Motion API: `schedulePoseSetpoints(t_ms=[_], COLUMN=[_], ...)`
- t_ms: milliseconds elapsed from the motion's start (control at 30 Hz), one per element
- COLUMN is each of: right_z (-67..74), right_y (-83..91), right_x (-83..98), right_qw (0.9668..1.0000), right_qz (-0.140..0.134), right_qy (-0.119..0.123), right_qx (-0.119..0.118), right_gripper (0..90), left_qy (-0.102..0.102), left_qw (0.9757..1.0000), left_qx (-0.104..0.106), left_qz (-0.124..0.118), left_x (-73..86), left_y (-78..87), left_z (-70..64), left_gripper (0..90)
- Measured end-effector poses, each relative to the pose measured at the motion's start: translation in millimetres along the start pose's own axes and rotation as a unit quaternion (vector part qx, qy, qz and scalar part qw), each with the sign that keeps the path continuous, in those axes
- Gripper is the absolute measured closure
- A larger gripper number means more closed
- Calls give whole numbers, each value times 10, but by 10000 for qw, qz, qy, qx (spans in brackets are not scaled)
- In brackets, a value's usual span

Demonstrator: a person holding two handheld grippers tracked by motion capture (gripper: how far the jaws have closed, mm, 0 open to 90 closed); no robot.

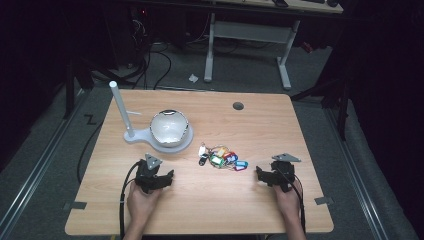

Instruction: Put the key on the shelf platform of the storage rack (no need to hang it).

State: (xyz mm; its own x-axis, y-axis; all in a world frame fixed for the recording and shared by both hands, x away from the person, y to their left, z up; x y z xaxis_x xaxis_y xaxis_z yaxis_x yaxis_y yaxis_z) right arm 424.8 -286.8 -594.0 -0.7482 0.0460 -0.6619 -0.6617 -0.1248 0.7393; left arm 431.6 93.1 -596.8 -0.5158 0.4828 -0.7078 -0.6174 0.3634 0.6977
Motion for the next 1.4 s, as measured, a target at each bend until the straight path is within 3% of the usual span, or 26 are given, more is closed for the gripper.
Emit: schedulePoseSetpoints(t_ms=[1133,1400], right_z=[0,0], right_y=[1,2], right_x=[1,2], right_qw=[10000,10000], right_qz=[1,2], right_qy=[-5,-1], right_qx=[1,0], right_gripper=[152,152], left_qy=[-10,-13], left_qw=[10000,9999], left_qx=[26,158], left_qz=[4,-52], left_x=[-3,-29], left_y=[-5,-5], left_z=[-9,-76], left_gripper=[253,260])
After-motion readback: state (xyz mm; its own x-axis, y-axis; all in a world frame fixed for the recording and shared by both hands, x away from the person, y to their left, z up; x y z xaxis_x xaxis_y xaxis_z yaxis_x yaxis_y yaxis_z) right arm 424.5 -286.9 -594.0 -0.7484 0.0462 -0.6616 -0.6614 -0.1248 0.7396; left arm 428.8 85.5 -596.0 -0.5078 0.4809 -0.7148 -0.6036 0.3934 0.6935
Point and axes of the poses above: each handheld gripper's, and its own axes: y roughly backward along the jaws, x roughly out of its underside, z roughly to its left, the point moved 10 cm from there along -y, roughly forward along the jaws, and after that the axes turned 12 degrees about -y, right-handed, at the moved point
